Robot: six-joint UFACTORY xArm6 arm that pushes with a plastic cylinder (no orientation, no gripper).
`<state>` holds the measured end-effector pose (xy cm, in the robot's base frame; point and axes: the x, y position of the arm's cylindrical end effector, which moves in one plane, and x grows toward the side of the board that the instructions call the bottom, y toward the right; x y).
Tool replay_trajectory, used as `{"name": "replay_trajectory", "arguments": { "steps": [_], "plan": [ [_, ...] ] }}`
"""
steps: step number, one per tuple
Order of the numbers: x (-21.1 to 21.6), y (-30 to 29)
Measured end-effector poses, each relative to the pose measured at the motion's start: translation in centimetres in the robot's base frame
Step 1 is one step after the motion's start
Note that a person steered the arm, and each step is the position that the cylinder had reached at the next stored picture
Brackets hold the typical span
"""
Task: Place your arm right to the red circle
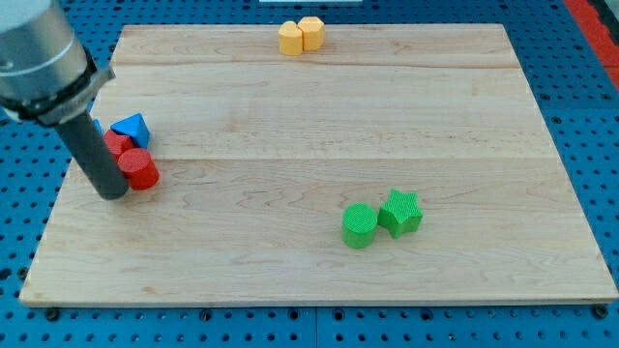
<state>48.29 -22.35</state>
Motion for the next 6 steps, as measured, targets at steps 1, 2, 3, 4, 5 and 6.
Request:
{"name": "replay_trajectory", "arguments": {
  "steps": [1,2,3,4,5,6],
  "plan": [
    [-1.4,2.1],
    [0.3,2.1],
    [0.5,7.2],
    [-3.5,13.6],
    [-3.5,11.0],
    [-3.5,9.8]
  ]
}}
